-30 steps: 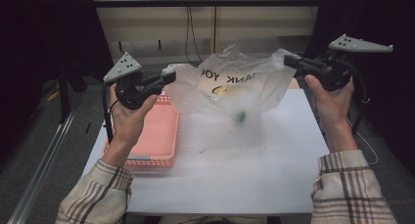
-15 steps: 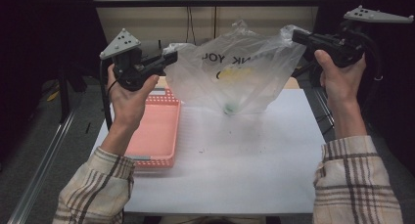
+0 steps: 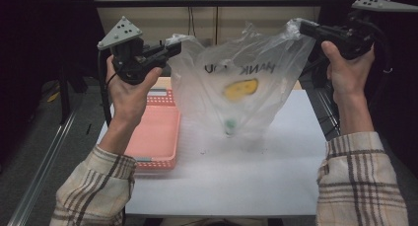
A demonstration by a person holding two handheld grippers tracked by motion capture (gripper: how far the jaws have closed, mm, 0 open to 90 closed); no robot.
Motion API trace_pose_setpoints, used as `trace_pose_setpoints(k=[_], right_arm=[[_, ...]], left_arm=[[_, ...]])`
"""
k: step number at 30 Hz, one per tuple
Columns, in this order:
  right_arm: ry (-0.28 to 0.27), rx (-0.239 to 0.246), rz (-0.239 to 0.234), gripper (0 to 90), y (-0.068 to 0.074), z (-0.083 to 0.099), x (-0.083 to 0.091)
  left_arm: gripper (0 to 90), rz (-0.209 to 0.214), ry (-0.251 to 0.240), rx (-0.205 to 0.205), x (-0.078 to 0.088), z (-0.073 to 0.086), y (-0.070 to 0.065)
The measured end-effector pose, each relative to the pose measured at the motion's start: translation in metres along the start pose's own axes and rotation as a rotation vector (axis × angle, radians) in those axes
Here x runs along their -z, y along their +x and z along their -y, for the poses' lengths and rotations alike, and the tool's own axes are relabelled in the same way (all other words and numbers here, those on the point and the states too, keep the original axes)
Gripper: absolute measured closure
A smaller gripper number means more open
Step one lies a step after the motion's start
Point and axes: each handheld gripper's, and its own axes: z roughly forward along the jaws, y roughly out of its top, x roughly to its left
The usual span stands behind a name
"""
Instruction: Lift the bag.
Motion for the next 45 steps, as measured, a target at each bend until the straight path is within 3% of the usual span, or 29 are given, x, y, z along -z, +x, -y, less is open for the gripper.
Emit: trace_pose_setpoints(k=[7, 11, 15, 17, 23, 26, 31, 35, 40, 45], right_arm=[[0.036, -0.030, 0.025, 90.0, -0.011, 0.017, -0.008], [0.068, -0.019, 0.029, 90.0, -0.010, 0.029, -0.012], [0.111, -0.016, 0.064, 90.0, -0.013, 0.046, -0.017], [0.129, -0.023, 0.051, 90.0, -0.017, 0.056, -0.022], [0.181, -0.025, 0.087, 90.0, -0.025, 0.079, -0.036], [0.234, -0.003, 0.087, 90.0, -0.022, 0.091, -0.045], [0.243, -0.006, 0.084, 89.0, -0.020, 0.101, -0.049], [0.243, 0.008, 0.106, 73.6, -0.019, 0.100, -0.045], [0.210, -0.013, 0.093, 50.5, -0.014, 0.097, -0.035], [0.200, -0.010, 0.098, 35.5, -0.003, 0.105, -0.025]], left_arm=[[88.6, -0.032, 0.031, 0.070, -0.010, 0.016, 0.017], [88.4, -0.041, 0.058, 0.079, -0.016, 0.027, 0.023], [88.4, -0.074, 0.079, 0.083, -0.026, 0.039, 0.027], [88.3, -0.075, 0.097, 0.097, -0.030, 0.045, 0.030], [88.2, -0.071, 0.111, 0.111, -0.040, 0.057, 0.029], [88.4, -0.052, 0.125, 0.090, -0.045, 0.062, 0.023], [88.3, -0.067, 0.146, 0.089, -0.052, 0.066, 0.021], [88.3, -0.073, 0.150, 0.095, -0.053, 0.066, 0.023], [86.8, -0.069, 0.142, 0.110, -0.051, 0.066, 0.024], [82.2, -0.033, 0.120, 0.092, -0.046, 0.062, 0.022]])
